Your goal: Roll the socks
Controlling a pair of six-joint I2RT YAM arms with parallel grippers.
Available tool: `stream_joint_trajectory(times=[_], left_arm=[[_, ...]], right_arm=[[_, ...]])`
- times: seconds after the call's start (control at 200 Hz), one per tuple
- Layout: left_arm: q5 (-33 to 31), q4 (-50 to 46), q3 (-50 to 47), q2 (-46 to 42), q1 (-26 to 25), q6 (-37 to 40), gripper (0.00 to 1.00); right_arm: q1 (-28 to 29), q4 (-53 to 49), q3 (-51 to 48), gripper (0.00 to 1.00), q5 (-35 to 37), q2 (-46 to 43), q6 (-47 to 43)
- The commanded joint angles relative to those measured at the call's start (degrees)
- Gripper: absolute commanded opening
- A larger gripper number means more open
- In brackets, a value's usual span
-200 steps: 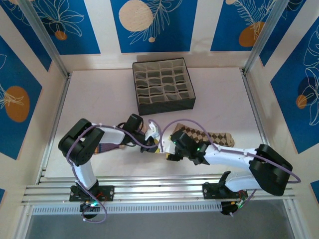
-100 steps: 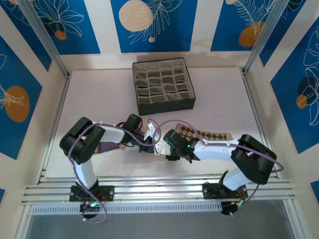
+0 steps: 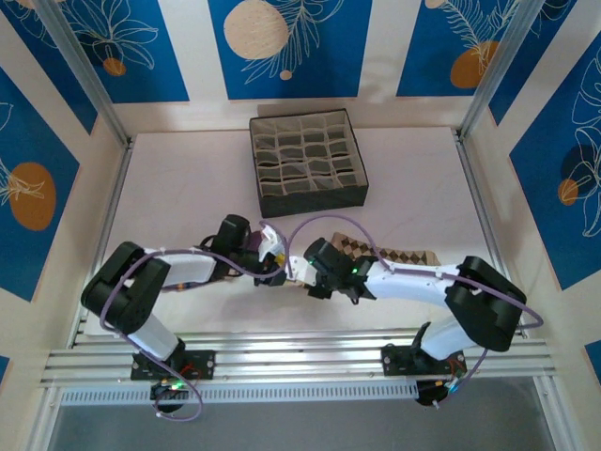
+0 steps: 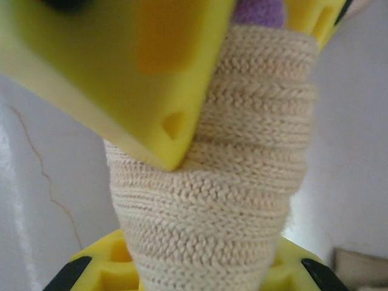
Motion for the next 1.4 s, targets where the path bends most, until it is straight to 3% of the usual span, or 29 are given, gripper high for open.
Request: stream_joint_trajectory(times=[0.0,0.23,0.35,0.5,0.71,0.82,1.05,1.221,1.396], left_arm=[[-3.24,4.93,0.23,-3.93,1.51,-1.24,0.45],[-6.13,15.83,-5.96,-12.3,2.97,-5.38,0.61],[-3.51,19.57,-7.25,-14.88,3.43,-8.66,0.62],[3.12,26.61,-8.27,-16.03,3.51,-12.08,0.63],[11.46,32.26,-6.99,-14.86,3.33,-15.57,0.64],[13.22,36.69,-6.26,-13.89,3.14,-19.31,0.65],[16.15,36.43,-4.18,-13.6,2.56,-19.51,0.65],[19.14,35.39,-2.53,-13.32,2.19,-19.62,0.59],[22.16,36.23,-1.49,-12.81,2.16,-21.05,0.35]], right_arm=[[-2.02,-1.5,0.49,0.0,-3.83,-4.54,4.17],[-8.01,-1.95,0.64,0.0,-11.44,-12.93,10.02],[-11.04,-1.67,1.01,0.0,-17.86,-16.83,12.13],[-14.67,-0.98,2.06,0.0,-32.31,-19.65,13.51],[-15.73,-2.5,4.78,0.0,-41.14,-18.81,13.95],[-15.78,-3.14,5.9,0.0,-43.99,-17.42,14.18],[-15.79,-4.94,8.46,0.0,-49.58,-14.48,14.42],[-15.94,-5.98,9.93,0.0,-54.35,-12.58,14.58],[-16.99,-6.34,11.45,0.0,-60.94,-10.36,16.18]])
